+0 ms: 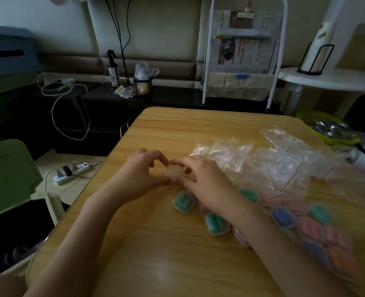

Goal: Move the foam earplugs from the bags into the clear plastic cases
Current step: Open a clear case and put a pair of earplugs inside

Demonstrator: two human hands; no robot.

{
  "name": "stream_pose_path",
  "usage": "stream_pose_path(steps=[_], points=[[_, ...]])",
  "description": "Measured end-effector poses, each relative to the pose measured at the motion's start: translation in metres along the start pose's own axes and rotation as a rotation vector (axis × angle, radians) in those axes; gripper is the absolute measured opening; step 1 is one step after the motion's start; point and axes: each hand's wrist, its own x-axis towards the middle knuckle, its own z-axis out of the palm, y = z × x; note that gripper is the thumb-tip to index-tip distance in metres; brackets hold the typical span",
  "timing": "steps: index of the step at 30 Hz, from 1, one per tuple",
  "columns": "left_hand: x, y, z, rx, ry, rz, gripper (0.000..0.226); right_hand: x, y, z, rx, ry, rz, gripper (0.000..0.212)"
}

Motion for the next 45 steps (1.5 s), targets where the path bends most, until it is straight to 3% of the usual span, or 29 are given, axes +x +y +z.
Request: stream_pose_path(steps=[4, 6, 10, 12, 20, 24, 32, 38, 45], points=[[0.001, 0.007, 0.004, -0.013, 0.139, 0.101, 0.029, 0.003, 0.003, -0.001, 0.249, 0.168, 0.047, 0.045], [0.002, 0.011, 0.004, -0.121, 0.133, 0.035, 0.02, 0.005, 0.004, -0.004, 0.324, 0.247, 0.051, 0.044], [-0.001, 0.023, 0.001, -0.842, -0.136, -0.334, 0.046, 0.005, 0.003, -0.006, 0.436, 0.229, 0.019, 0.04], [-0.003, 0.028, -0.001, -0.986, -0.224, -0.364, 0.045, 0.004, 0.002, -0.004, 0.429, 0.212, 0.006, 0.038], [-0.007, 0.037, 0.005, -0.89, -0.17, -0.3, 0.063, 0.002, -0.004, -0.004, 0.386, 0.146, -0.058, 0.032], [-0.009, 0.044, 0.01, -0.891, -0.079, -0.3, 0.062, 0.002, -0.005, -0.005, 0.346, 0.139, -0.072, 0.031], [-0.012, 0.045, 0.018, -0.961, -0.062, -0.401, 0.063, 0.001, -0.004, -0.005, 0.369, 0.058, 0.021, 0.037], [-0.011, 0.042, 0.019, -0.981, -0.063, -0.41, 0.057, -0.001, -0.006, -0.001, 0.268, 0.123, 0.013, 0.035], [-0.007, 0.03, 0.008, -1.211, -0.109, -0.37, 0.043, -0.002, -0.01, -0.007, 0.538, 0.167, 0.011, 0.021]])
